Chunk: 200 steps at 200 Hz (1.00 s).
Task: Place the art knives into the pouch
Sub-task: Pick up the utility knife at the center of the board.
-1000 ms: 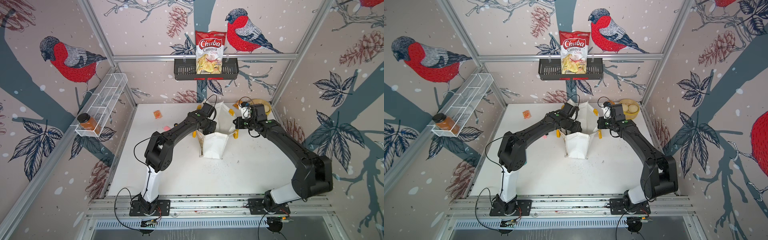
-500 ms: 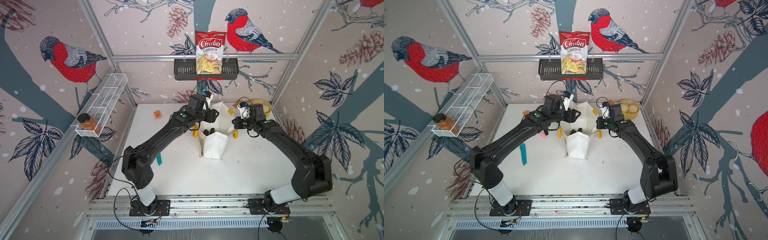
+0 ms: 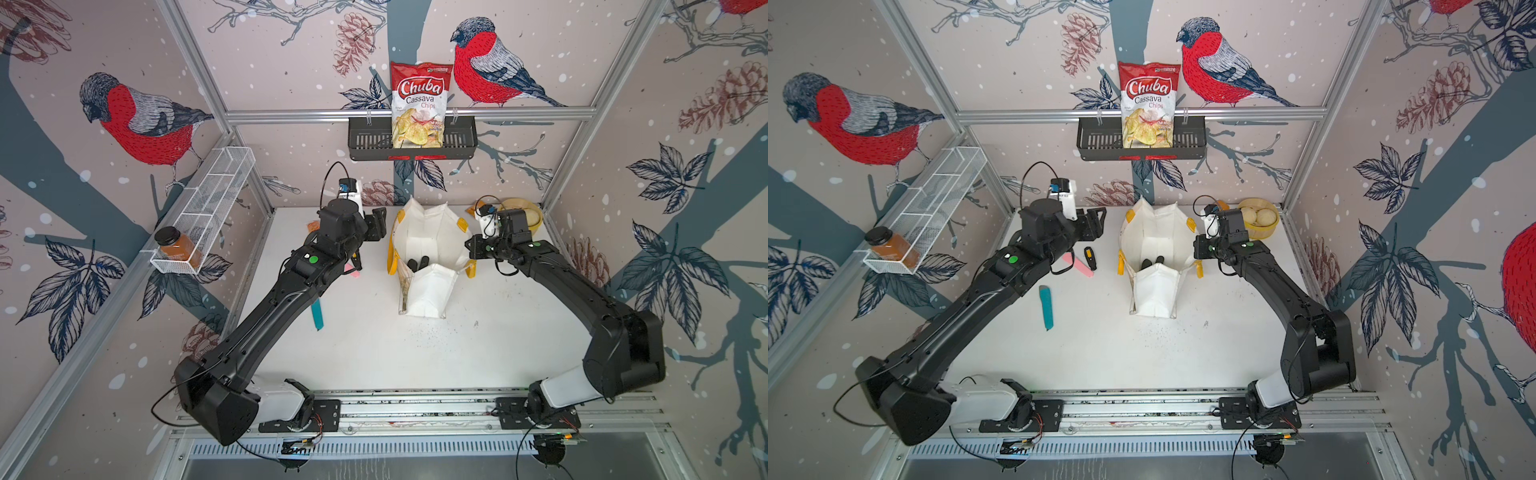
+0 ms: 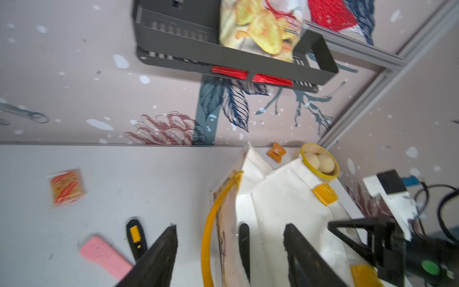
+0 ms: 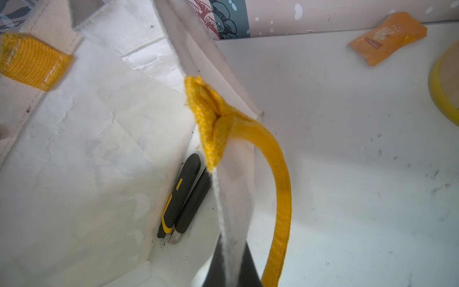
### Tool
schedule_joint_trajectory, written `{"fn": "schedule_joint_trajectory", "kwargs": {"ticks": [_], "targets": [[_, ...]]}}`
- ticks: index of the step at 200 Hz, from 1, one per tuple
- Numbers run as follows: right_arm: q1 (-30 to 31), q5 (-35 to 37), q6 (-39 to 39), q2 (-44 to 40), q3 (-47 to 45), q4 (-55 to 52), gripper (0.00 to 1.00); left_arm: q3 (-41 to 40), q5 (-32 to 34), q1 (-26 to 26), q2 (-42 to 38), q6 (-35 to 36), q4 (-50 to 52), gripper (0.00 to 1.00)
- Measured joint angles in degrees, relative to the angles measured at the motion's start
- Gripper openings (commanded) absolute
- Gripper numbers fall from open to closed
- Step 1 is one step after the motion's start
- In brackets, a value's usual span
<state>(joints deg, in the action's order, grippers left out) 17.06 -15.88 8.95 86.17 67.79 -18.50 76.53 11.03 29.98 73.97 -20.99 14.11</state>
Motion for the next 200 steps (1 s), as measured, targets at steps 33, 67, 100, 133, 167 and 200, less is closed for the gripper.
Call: {"fn": "schedule_joint_trajectory", "kwargs": {"ticks": [33, 67, 100, 133, 167, 200], "targets": [[0.2, 0.0, 0.0, 0.0, 0.0, 0.0, 0.00, -1.7, 2.4, -4.9, 0.3, -1.2, 0.0, 0.69], [0.3, 0.0, 0.0, -0.1, 0.0, 0.0, 0.00, -1.9, 1.3, -8.6, 7.2, -1.5, 0.0, 0.69], [0.5, 0.0, 0.0, -0.2, 0.0, 0.0, 0.00, 0.8, -0.9, -11.2, 17.9, -1.6, 1.5, 0.67], [0.5, 0.0, 0.0, -0.3, 0.0, 0.0, 0.00, 5.3, -2.4, -12.5, 27.1, -1.6, 3.6, 0.66], [0.5, 0.0, 0.0, -0.3, 0.0, 0.0, 0.00, 9.8, -3.5, -13.4, 34.9, -1.0, 5.4, 0.63], [0.6, 0.0, 0.0, -0.3, 0.0, 0.0, 0.00, 10.8, -5.0, -14.1, 39.2, -1.0, 6.6, 0.63]]}}
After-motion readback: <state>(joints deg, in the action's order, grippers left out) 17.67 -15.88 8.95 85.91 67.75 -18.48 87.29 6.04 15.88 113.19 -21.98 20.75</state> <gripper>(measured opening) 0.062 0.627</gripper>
